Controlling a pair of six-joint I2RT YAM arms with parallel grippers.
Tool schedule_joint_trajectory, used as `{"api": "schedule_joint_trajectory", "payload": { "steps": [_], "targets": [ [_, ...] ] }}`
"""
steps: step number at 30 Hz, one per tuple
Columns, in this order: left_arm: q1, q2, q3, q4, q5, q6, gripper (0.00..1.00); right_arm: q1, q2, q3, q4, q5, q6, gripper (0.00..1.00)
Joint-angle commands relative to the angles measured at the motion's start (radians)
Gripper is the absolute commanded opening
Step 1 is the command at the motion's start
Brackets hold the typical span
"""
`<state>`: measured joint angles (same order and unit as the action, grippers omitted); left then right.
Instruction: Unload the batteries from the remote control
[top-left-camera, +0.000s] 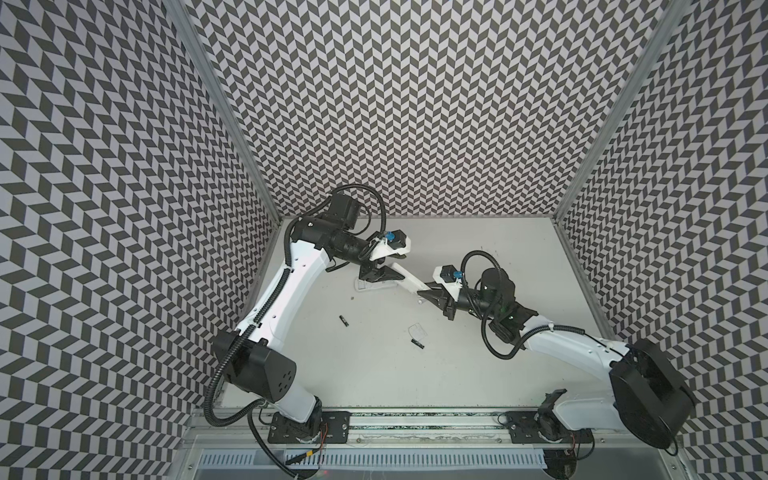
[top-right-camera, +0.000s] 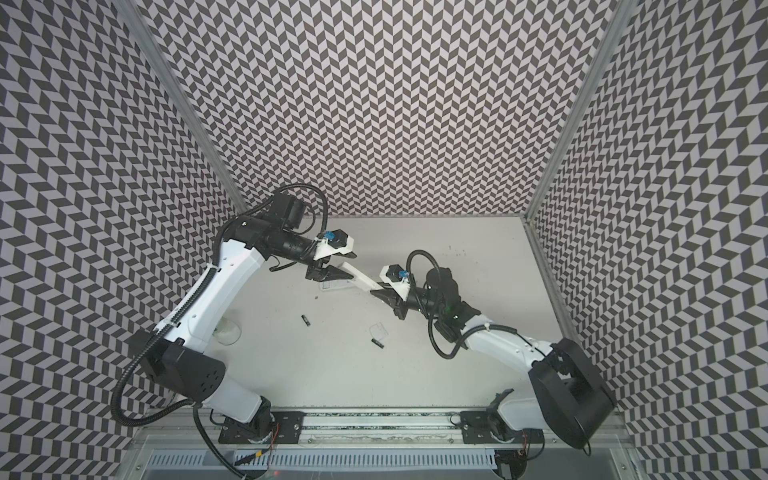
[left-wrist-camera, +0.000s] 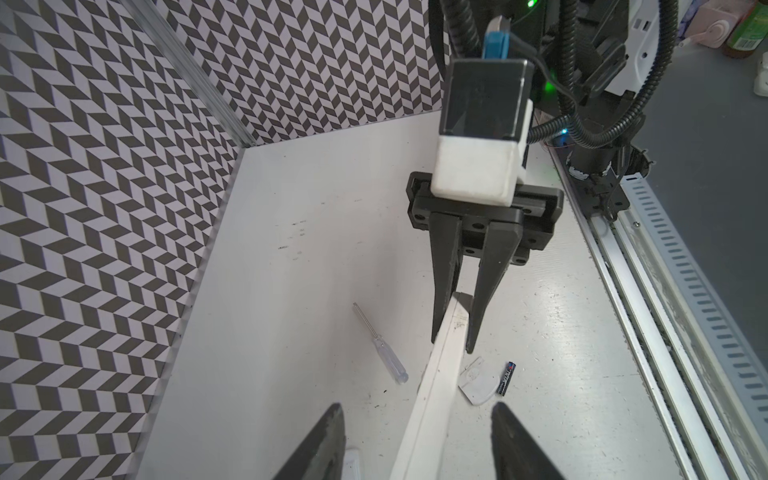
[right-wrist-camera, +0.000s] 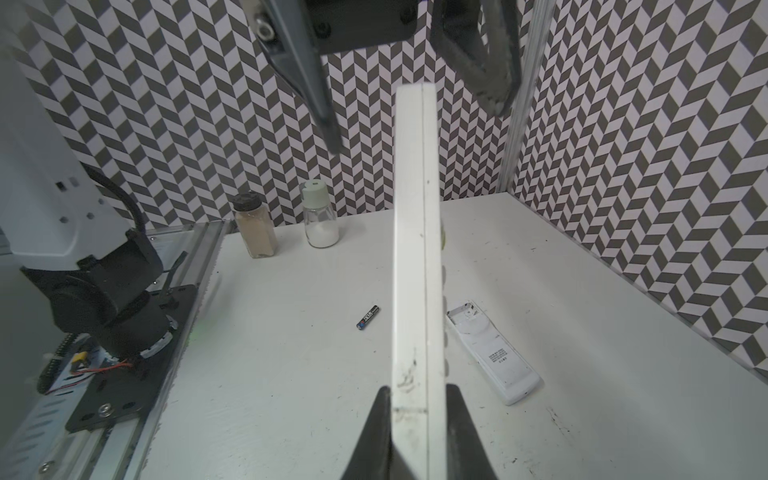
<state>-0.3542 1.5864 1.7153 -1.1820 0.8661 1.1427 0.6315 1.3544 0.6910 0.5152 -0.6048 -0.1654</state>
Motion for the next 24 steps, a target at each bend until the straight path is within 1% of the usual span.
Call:
{"api": "schedule_joint_trajectory", "payload": {
  "steps": [1,2,4,7,8,10,13,15,18,20,22,24],
  "targets": [
    [-0.011,0.009,-0.033,0.011,0.032,-0.011,0.50,-0.006,0.005,0.014,0.130,-0.057,0.050,0.00],
    [-0.013,0.007,-0.038,0.013,0.031,-0.015,0.48,-0.009,0.009,0.025,0.119,-0.069,0.054,0.00],
    [-0.010,0.004,-0.054,0.020,0.030,-0.015,0.46,-0.014,0.004,0.030,0.112,-0.091,0.056,0.00],
    [-0.012,0.007,-0.083,0.043,0.013,-0.019,0.45,-0.020,0.003,0.009,0.162,-0.084,0.071,0.00],
    [-0.017,0.010,-0.080,0.041,0.011,-0.024,0.43,-0.024,0.008,0.014,0.163,-0.086,0.080,0.00],
    [-0.017,0.009,-0.067,0.040,0.022,-0.035,0.38,-0.027,0.010,0.032,0.136,-0.105,0.082,0.00],
    [-0.007,0.007,-0.071,0.043,0.068,-0.035,0.36,-0.028,0.000,0.017,0.146,-0.096,0.072,0.00],
    [-0.010,0.010,-0.081,0.060,0.072,-0.049,0.34,-0.028,0.004,0.008,0.168,-0.083,0.083,0.00],
    [-0.011,0.010,-0.072,0.066,0.079,-0.060,0.30,-0.029,0.013,0.034,0.121,-0.112,0.073,0.00],
    [-0.005,0.009,-0.081,0.072,0.095,-0.061,0.27,-0.029,0.010,0.028,0.131,-0.112,0.069,0.00],
    [-0.012,0.015,-0.090,0.089,0.091,-0.080,0.21,-0.029,0.013,0.013,0.167,-0.095,0.084,0.00],
    [-0.015,0.020,-0.078,0.086,0.080,-0.092,0.19,-0.029,0.017,0.025,0.154,-0.105,0.093,0.00]
  ]
}}
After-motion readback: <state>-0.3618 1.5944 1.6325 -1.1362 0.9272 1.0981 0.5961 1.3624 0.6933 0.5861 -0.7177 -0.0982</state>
